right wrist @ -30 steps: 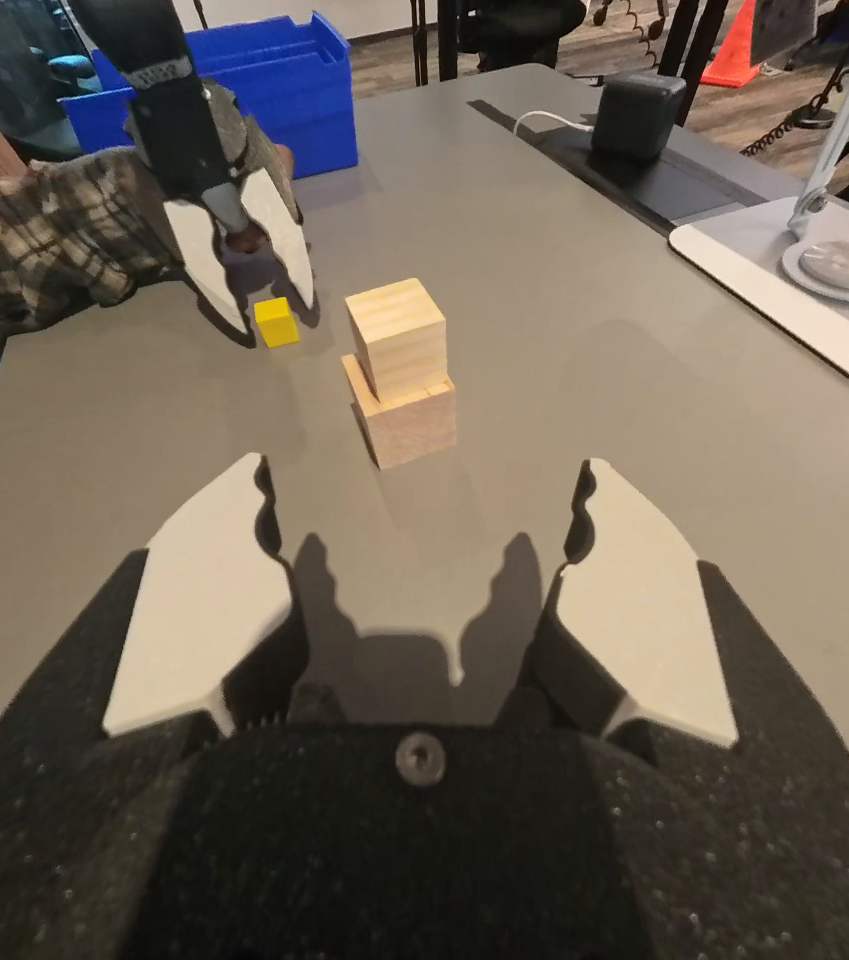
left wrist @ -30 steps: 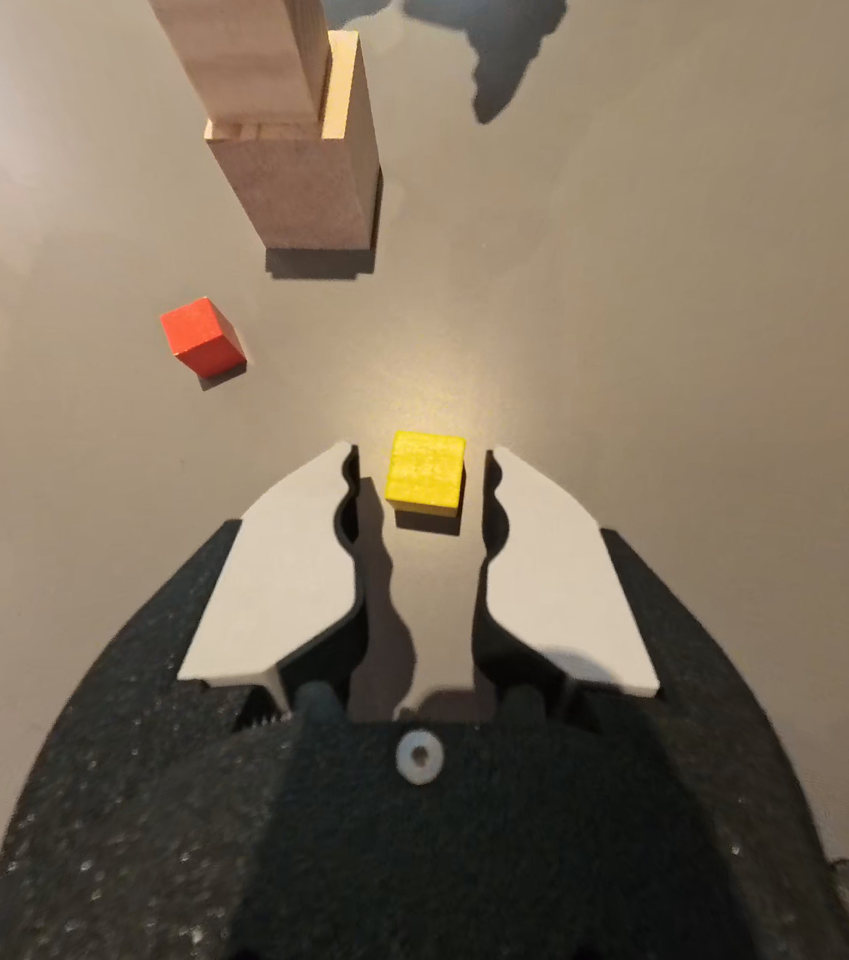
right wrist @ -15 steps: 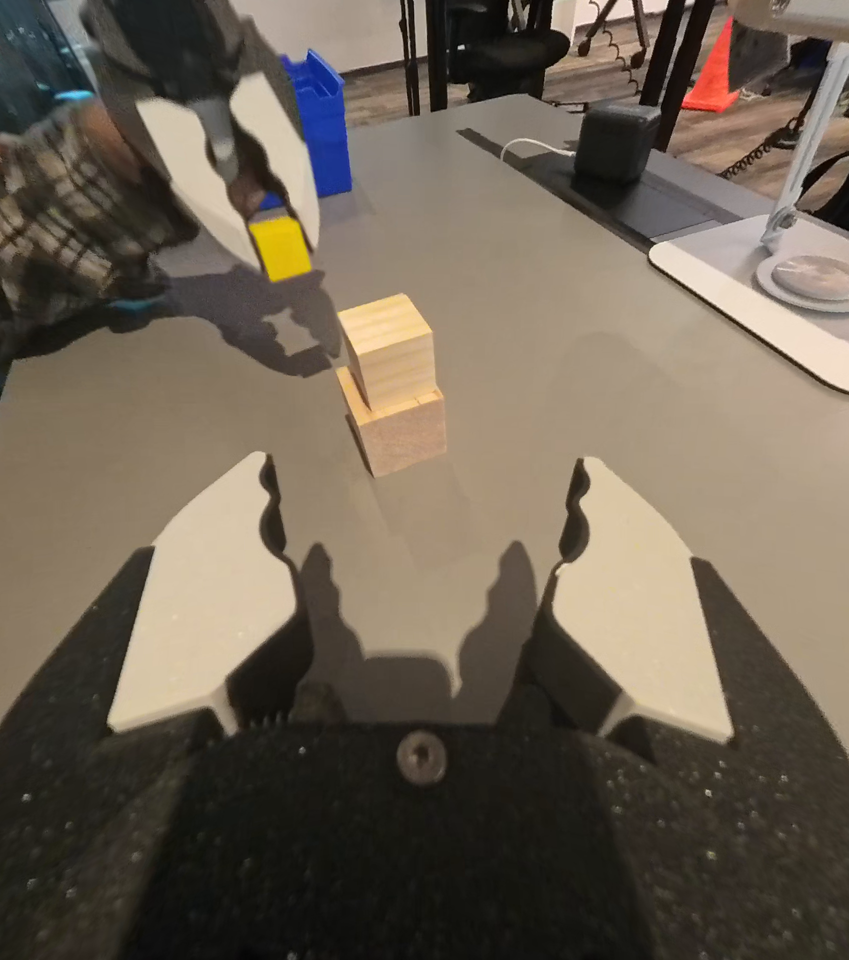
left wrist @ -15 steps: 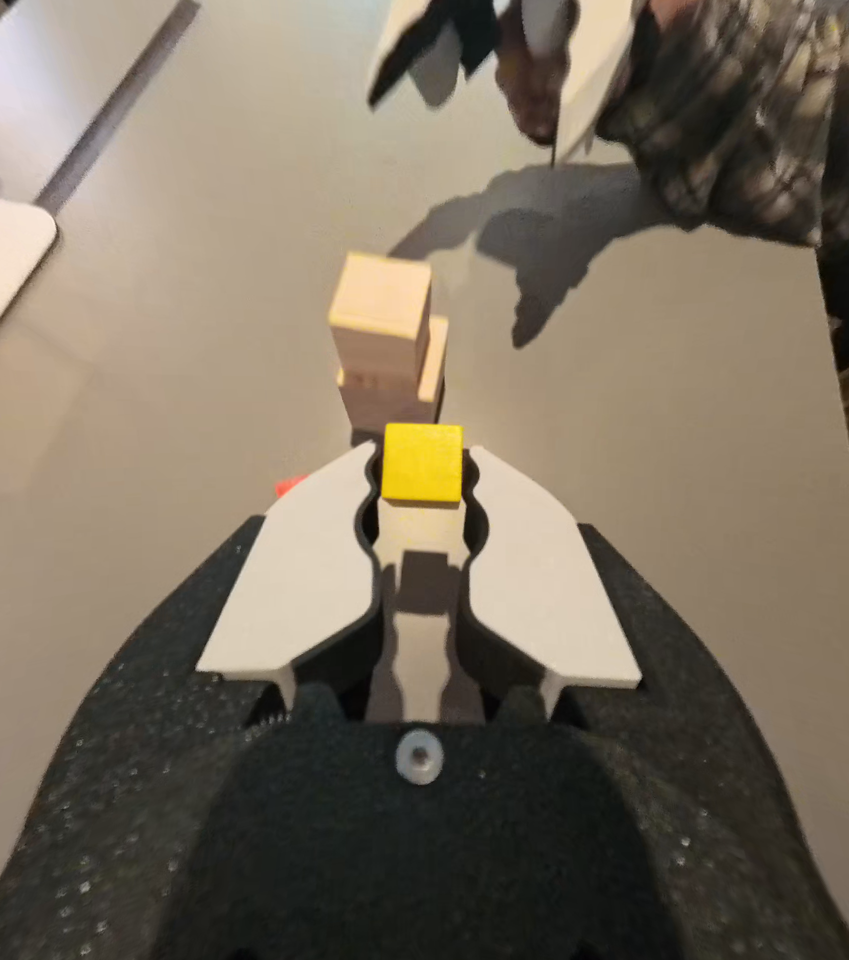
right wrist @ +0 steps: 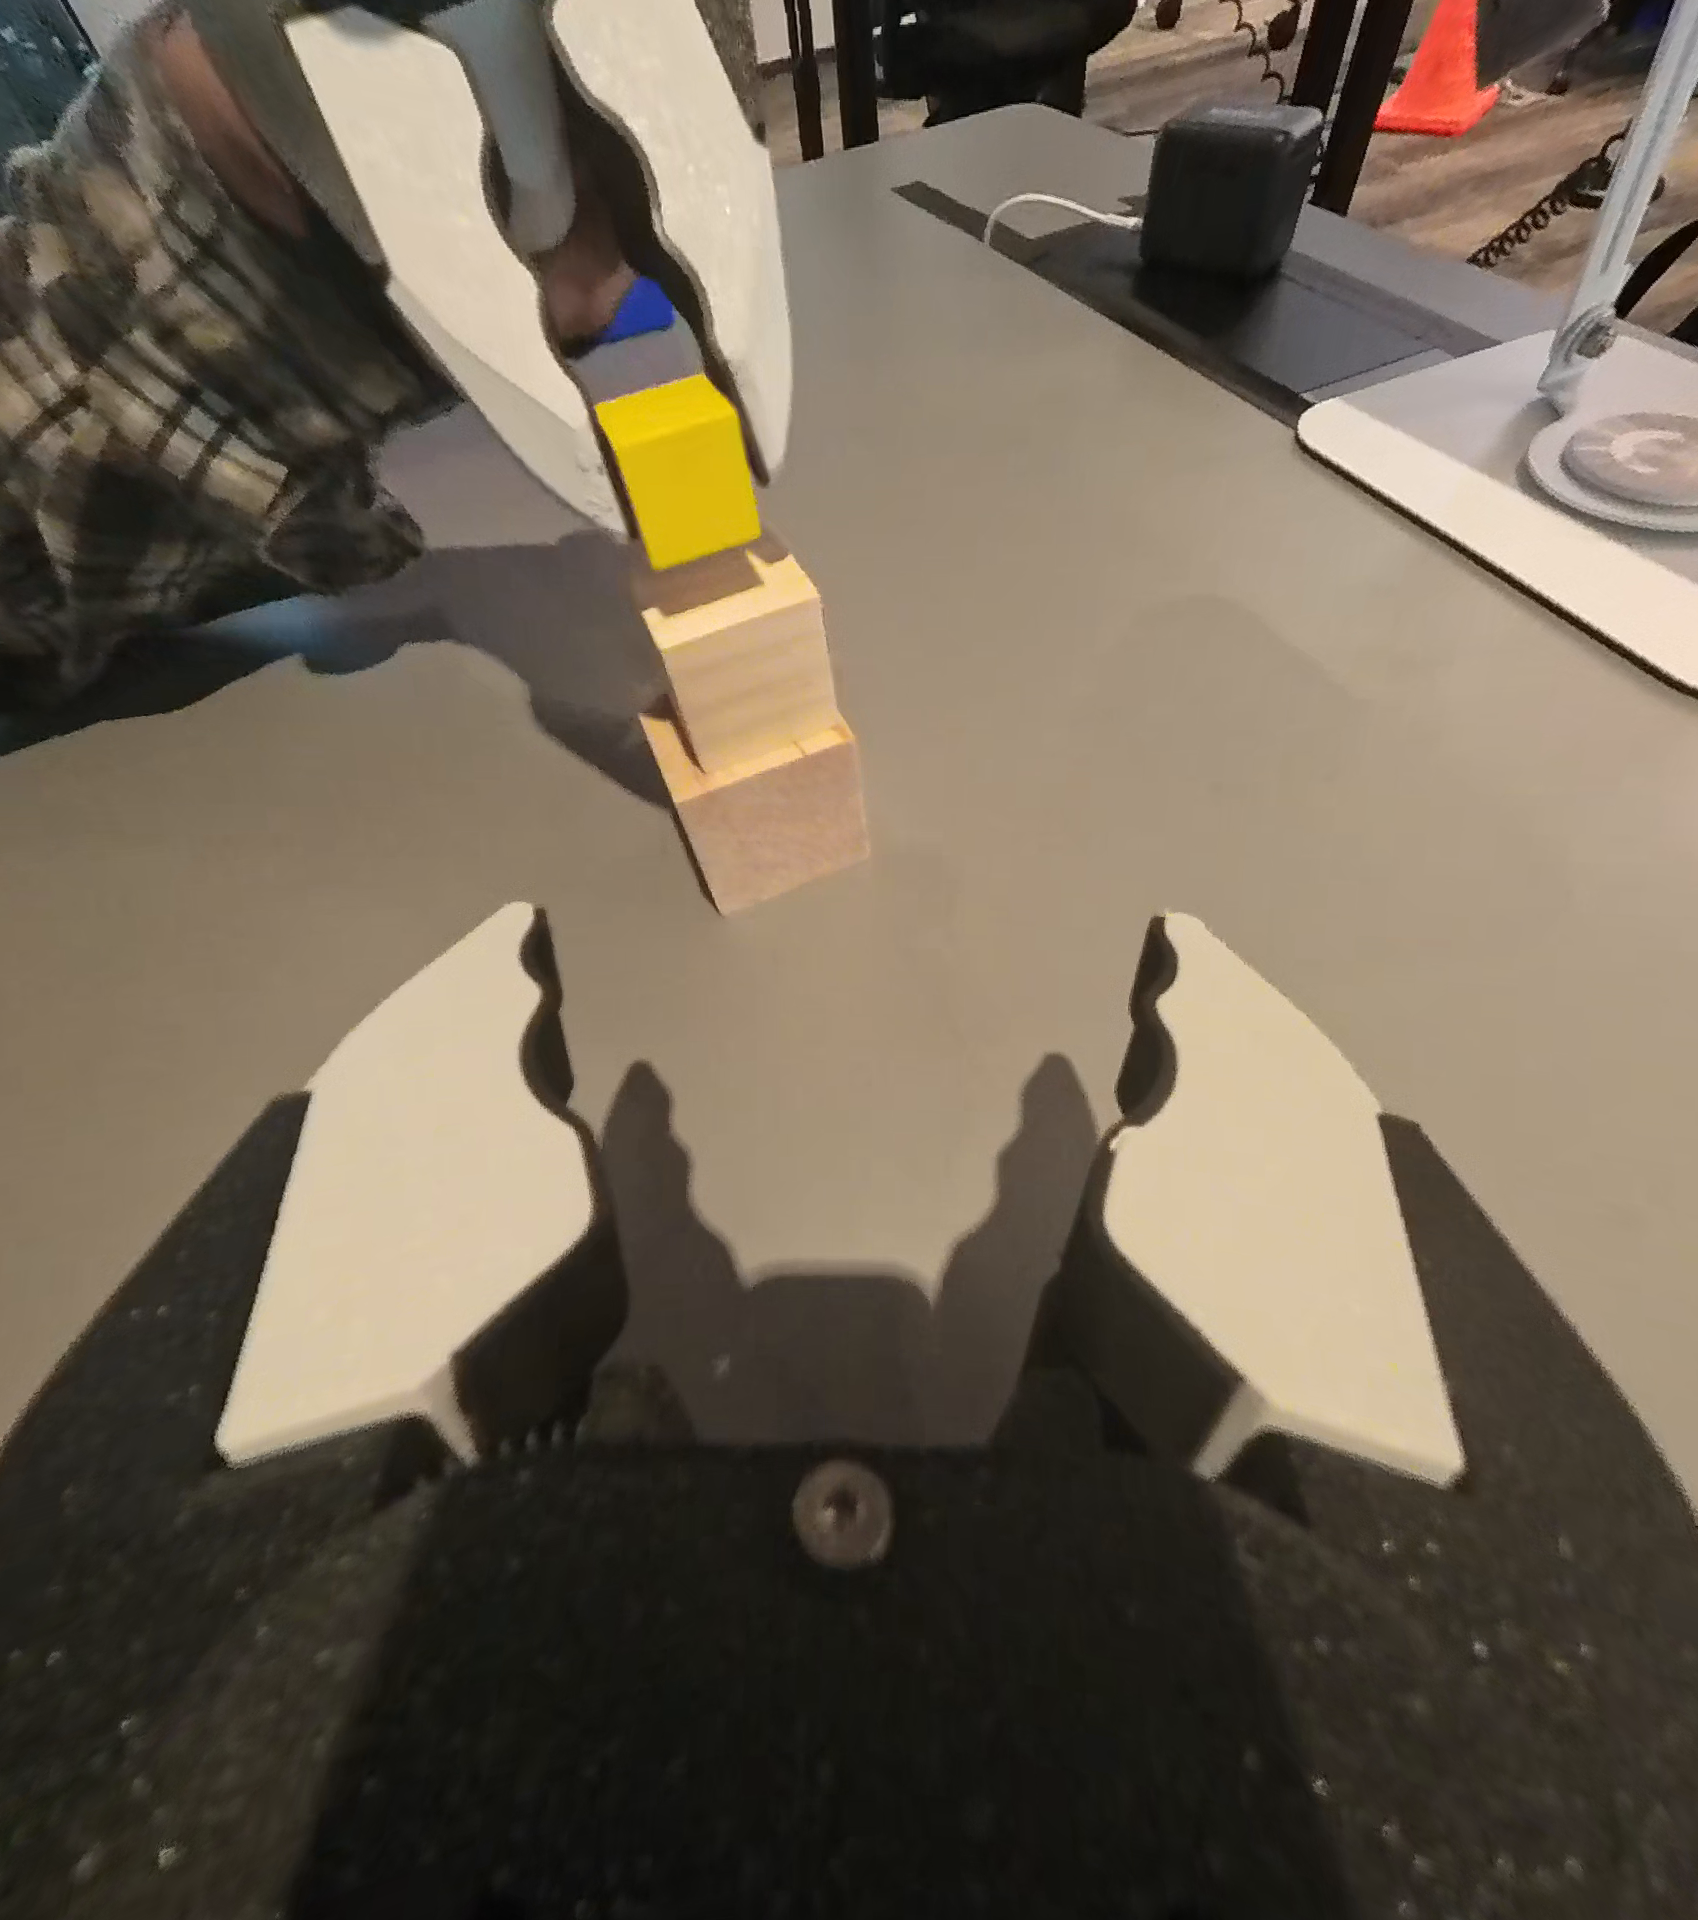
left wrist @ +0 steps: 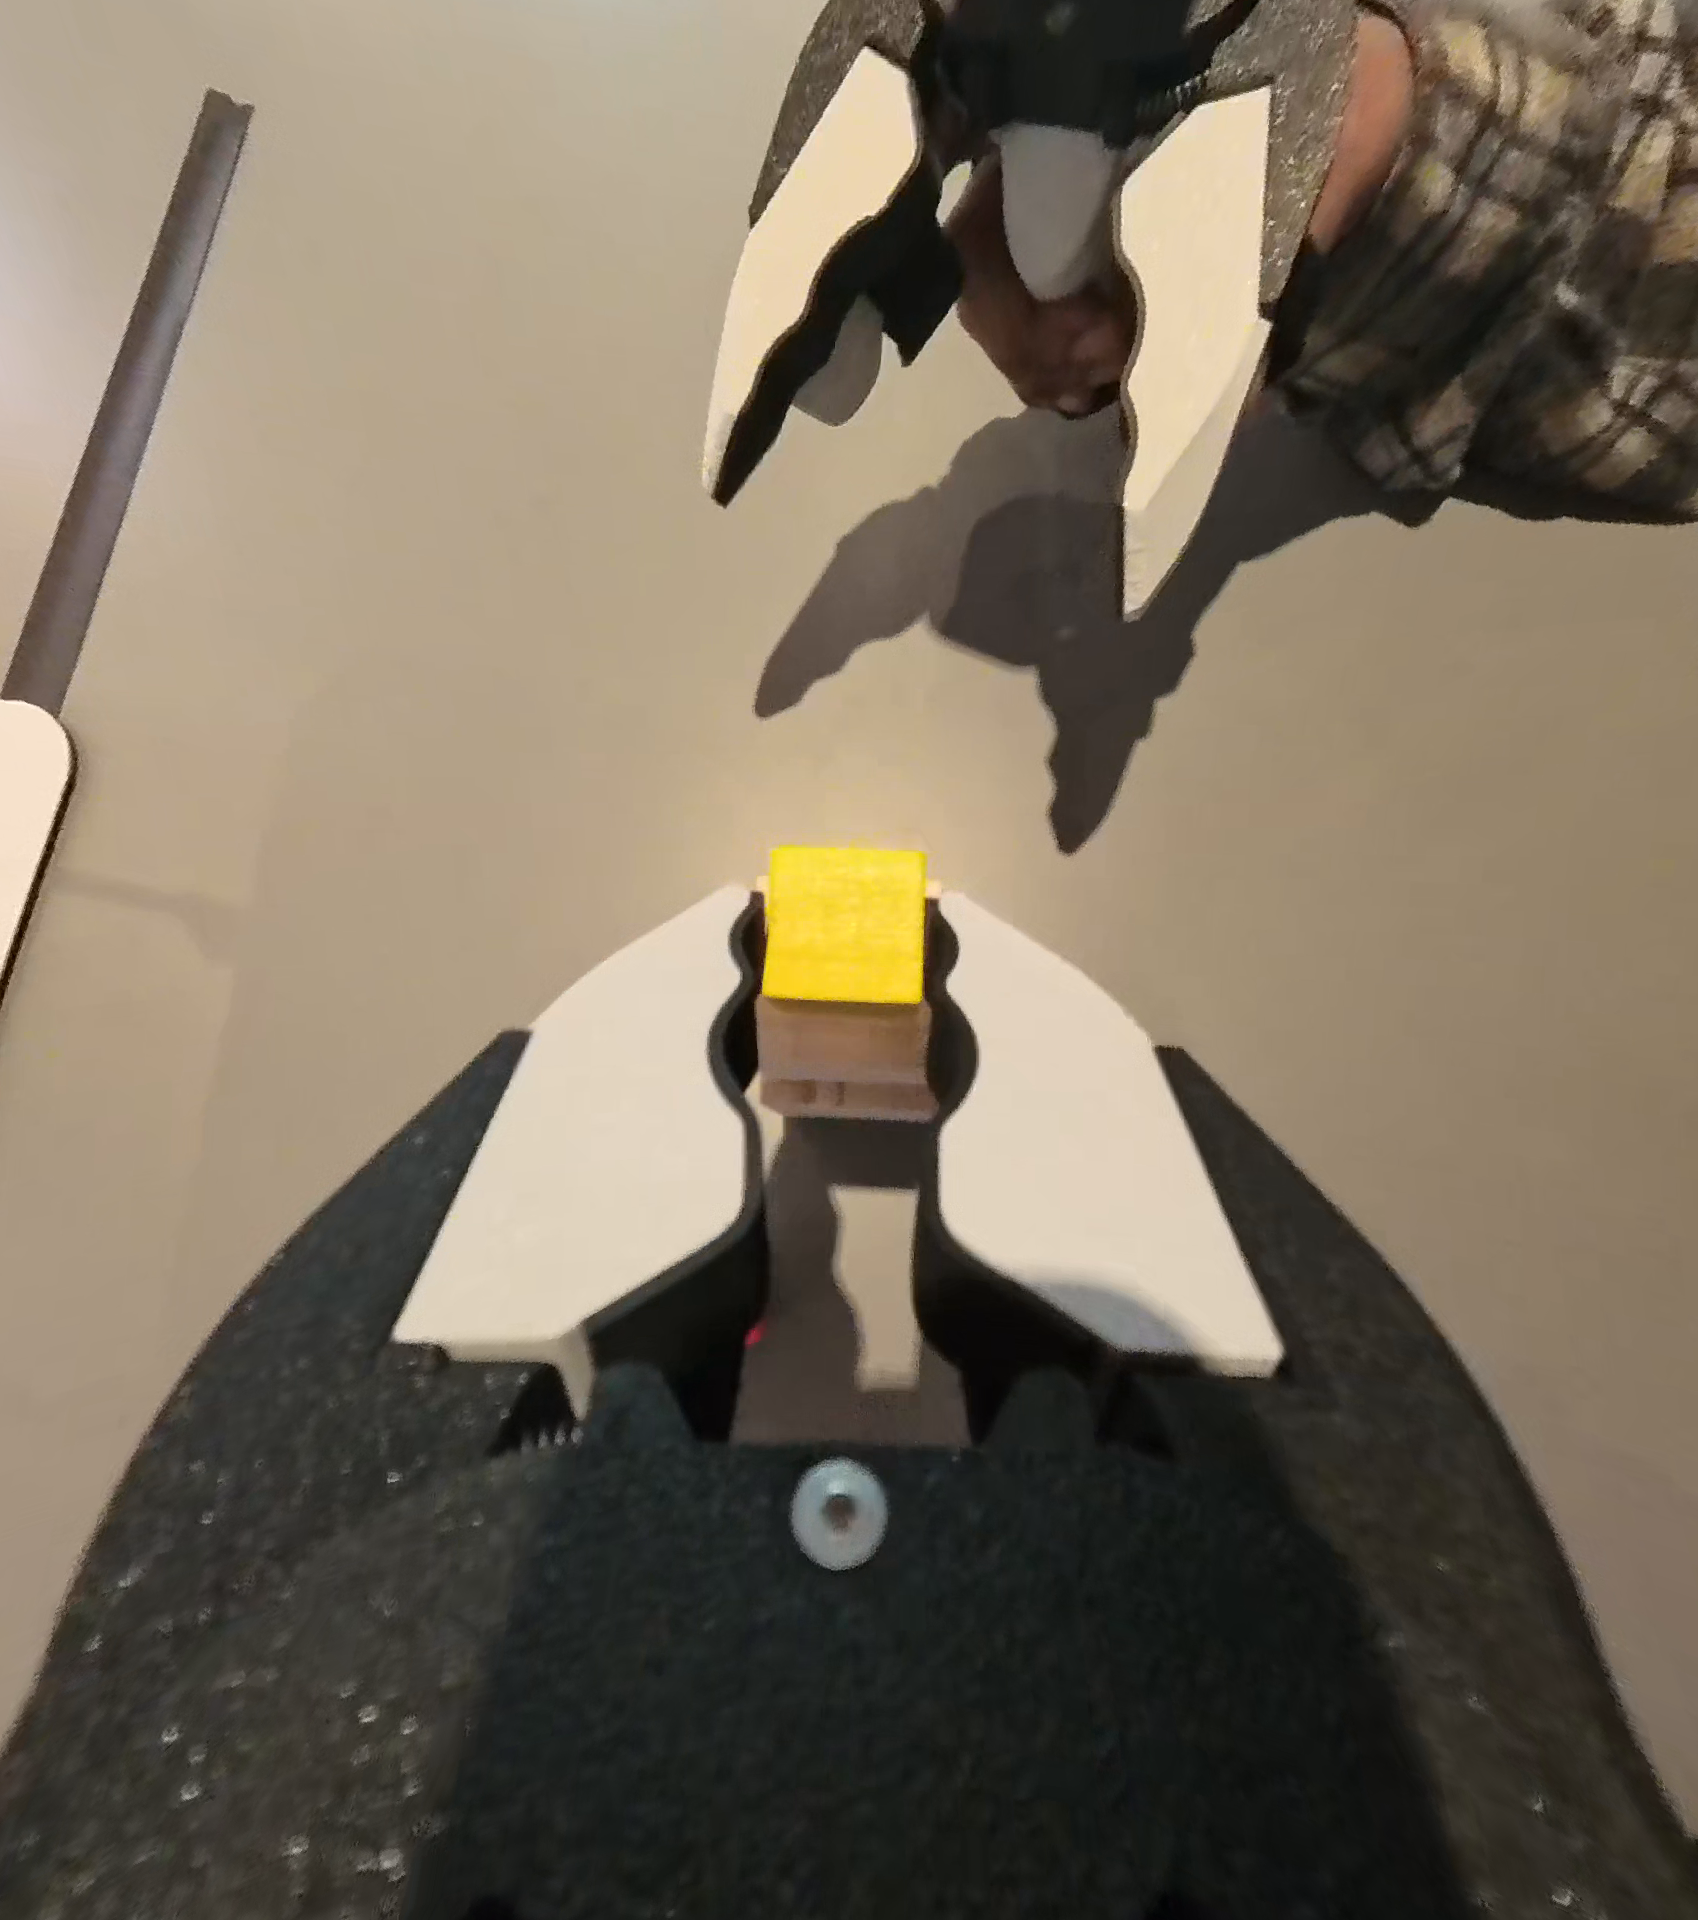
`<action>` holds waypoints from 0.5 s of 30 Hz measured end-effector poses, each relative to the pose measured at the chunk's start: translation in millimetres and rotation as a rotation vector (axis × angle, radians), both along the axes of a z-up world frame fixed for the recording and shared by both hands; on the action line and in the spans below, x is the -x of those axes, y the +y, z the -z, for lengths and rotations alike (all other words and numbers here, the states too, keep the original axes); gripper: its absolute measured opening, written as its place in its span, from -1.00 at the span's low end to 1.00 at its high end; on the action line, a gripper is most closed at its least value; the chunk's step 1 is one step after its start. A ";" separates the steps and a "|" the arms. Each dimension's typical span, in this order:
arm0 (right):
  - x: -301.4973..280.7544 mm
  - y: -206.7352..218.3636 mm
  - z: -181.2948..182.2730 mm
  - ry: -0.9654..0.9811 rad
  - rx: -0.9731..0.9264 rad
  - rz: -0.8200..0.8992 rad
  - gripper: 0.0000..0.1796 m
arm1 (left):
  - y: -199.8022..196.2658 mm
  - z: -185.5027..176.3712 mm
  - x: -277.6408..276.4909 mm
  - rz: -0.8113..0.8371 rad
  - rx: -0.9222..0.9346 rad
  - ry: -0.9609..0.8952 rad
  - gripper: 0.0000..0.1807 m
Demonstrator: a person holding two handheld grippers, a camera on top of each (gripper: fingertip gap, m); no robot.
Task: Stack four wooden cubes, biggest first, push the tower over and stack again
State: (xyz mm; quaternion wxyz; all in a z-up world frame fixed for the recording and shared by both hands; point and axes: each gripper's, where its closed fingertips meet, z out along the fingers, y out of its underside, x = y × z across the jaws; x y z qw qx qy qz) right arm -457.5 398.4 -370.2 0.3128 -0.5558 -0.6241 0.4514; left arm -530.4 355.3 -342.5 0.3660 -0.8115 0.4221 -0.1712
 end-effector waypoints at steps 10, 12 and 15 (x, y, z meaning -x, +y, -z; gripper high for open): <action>1.1 -1.9 4.8 -0.024 -0.006 -0.008 0.16 | 2.1 4.0 1.7 0.000 0.014 0.015 -0.69; 1.5 -2.4 5.6 -0.027 -0.005 -0.010 0.16 | 1.6 4.9 2.0 -0.003 0.019 0.021 -0.69; 1.8 -3.5 6.3 -0.031 -0.007 -0.014 0.16 | 1.4 6.2 1.3 -0.003 0.019 0.030 -0.69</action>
